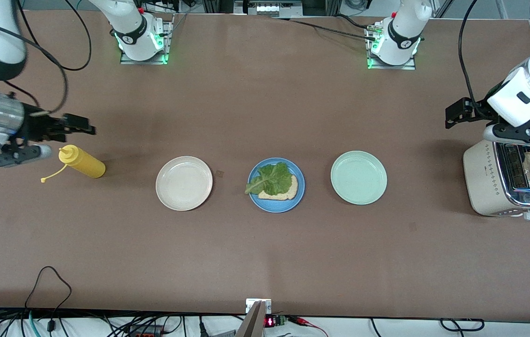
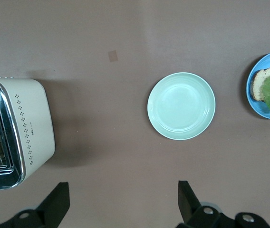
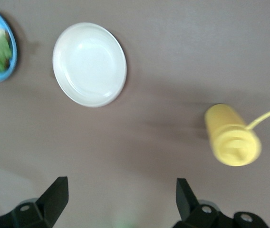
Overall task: Make sandwich in blue plate with both arms
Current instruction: 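Withdraw the right gripper from the blue plate, then reach the right gripper to the yellow mustard bottle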
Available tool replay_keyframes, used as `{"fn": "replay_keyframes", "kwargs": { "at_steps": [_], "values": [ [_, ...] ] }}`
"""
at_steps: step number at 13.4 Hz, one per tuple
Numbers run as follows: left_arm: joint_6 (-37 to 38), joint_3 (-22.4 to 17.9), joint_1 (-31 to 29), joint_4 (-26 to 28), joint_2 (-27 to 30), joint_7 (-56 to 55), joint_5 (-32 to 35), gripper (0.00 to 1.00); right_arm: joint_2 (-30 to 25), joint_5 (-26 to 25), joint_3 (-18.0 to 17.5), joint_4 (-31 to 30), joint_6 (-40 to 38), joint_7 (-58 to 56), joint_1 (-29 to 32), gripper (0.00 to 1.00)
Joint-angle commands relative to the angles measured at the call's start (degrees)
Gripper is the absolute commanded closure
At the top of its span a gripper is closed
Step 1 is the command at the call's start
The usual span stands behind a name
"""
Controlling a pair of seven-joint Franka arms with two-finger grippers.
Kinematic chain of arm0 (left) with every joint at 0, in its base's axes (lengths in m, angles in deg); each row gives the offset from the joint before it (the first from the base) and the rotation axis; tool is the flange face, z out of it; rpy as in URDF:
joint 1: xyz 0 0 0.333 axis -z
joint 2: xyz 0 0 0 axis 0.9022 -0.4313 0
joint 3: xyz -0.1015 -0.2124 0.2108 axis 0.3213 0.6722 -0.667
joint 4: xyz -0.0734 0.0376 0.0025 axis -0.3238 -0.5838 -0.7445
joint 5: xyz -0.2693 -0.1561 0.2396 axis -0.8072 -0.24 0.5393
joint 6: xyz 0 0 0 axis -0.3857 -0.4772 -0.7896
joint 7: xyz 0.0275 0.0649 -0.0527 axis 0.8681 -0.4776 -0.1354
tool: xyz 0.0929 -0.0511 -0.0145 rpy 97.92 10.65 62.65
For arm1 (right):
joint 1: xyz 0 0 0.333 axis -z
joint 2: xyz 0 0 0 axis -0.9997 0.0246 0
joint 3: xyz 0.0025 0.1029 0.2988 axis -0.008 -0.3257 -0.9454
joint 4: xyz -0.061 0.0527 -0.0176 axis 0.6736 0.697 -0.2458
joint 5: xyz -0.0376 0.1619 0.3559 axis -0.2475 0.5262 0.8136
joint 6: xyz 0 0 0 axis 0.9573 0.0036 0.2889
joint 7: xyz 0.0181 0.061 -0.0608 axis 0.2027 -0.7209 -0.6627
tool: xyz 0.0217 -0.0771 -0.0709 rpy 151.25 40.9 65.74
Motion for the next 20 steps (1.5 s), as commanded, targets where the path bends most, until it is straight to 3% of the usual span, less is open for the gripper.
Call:
{"fn": "replay_keyframes", "kwargs": {
  "at_steps": [1, 6, 12, 20],
  "values": [
    [2.1, -0.2, -0.2, -2.3, -0.6, -0.4, -0.5, 0.00, -0.8, -0.8, -1.2, -2.8, 3.6, -22.1, 7.1, 0.00],
    [1.6, -0.3, -0.2, -2.5, -0.6, 0.3, -0.4, 0.00, 4.3, 1.8, -1.5, -3.0, 9.4, -55.6, 16.3, 0.00],
    [1.6, -0.2, -0.2, -4.4, -0.8, 0.3, -0.2, 0.00, 13.6, 21.5, -1.5, -3.0, 10.5, -96.9, 24.3, 0.00],
    [2.0, -0.1, -0.2, -4.4, -0.7, 0.3, -0.3, 0.00, 27.4, 34.2, -1.6, -2.4, 4.0, -120.4, 31.5, 0.00]
  ]
}}
